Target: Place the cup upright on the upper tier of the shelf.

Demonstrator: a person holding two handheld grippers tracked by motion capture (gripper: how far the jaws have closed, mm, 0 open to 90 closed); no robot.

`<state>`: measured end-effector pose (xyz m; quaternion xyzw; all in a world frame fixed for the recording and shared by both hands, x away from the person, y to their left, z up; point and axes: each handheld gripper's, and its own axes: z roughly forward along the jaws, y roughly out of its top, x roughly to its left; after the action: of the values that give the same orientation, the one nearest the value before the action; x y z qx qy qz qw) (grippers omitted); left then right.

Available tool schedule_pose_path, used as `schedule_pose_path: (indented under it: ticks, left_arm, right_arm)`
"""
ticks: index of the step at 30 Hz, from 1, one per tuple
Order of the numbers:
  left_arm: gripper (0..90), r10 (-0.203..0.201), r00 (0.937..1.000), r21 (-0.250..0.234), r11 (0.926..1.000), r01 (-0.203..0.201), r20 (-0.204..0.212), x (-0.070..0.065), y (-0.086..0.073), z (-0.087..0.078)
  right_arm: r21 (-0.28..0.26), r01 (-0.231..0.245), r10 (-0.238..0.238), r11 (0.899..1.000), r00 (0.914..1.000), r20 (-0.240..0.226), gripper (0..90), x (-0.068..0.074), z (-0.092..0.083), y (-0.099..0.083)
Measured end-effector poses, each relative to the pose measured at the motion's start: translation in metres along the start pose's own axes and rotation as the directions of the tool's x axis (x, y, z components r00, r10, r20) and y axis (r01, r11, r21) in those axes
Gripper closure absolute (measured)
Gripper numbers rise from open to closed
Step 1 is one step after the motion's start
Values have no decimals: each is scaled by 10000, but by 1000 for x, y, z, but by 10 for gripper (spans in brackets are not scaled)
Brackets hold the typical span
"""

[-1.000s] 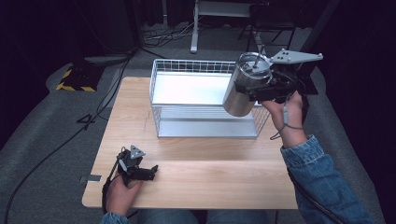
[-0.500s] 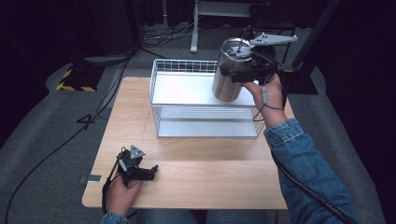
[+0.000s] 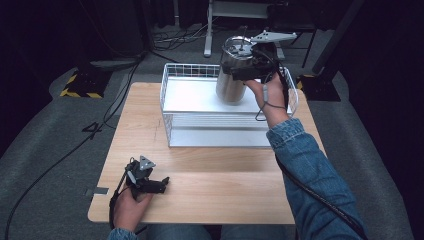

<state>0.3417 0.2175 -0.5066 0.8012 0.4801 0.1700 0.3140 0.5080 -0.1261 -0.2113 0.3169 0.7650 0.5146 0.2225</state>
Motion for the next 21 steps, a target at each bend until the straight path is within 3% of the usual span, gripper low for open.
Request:
schedule_pose_path:
  ticks: [21]
  left_arm:
    - [6, 22, 10000, -8, 10000, -22, -4, 0, 0, 0]
  right_arm:
    - [466, -205, 213, 9987, 9997, -152, 37, -9, 20, -9]
